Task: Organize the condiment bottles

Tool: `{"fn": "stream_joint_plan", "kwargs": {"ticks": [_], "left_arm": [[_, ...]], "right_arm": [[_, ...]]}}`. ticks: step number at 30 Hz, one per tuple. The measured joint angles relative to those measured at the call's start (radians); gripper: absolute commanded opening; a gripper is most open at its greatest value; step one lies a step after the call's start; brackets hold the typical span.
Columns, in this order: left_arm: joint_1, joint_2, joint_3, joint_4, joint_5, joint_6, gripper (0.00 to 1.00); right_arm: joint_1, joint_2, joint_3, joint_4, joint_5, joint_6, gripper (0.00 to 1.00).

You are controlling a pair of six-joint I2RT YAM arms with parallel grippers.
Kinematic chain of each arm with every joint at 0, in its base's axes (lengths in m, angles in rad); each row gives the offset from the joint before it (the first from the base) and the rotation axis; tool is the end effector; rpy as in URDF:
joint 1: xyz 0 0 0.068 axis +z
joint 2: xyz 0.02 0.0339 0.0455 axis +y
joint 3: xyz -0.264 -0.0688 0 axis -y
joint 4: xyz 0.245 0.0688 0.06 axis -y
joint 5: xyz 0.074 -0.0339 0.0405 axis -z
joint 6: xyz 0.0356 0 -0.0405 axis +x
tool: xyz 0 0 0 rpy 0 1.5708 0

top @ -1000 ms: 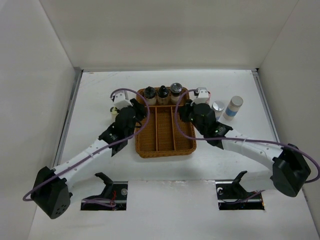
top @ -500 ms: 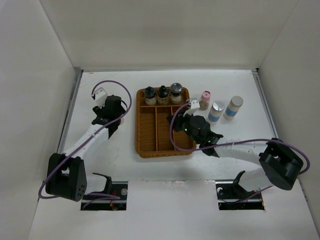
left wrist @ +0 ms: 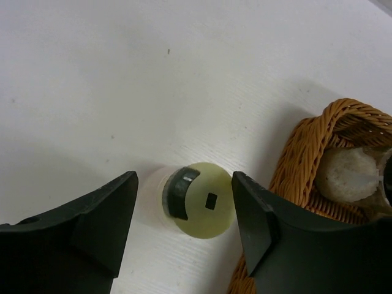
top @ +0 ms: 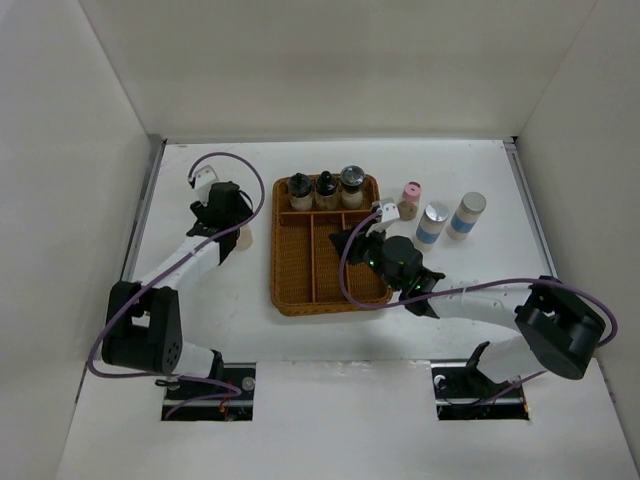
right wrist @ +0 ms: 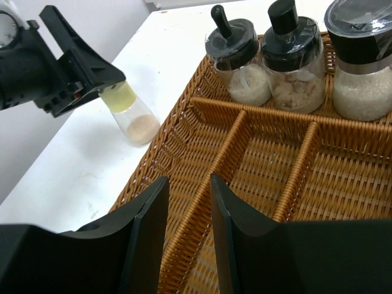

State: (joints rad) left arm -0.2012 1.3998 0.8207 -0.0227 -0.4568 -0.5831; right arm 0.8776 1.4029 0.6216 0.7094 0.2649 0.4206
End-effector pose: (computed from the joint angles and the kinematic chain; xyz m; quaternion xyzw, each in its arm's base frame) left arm 0.2974 -0.0446 0.2298 -0.2671 0.8262 0.0118 0.4958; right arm 0.1990 0.2249 0.2361 -0.0767 0.7272 0.3312 0.5964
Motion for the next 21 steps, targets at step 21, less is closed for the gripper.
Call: {"fn": "stream_joint_plan", "kwargs": {"ticks": [21], "left_arm": [[-0.109,-0.102,-0.049,0.017,-0.038,-0.015,0.61]], "right_arm": [[0.0,0.019,-0.004,0.009,-0.015,0.003,0.42]]}}
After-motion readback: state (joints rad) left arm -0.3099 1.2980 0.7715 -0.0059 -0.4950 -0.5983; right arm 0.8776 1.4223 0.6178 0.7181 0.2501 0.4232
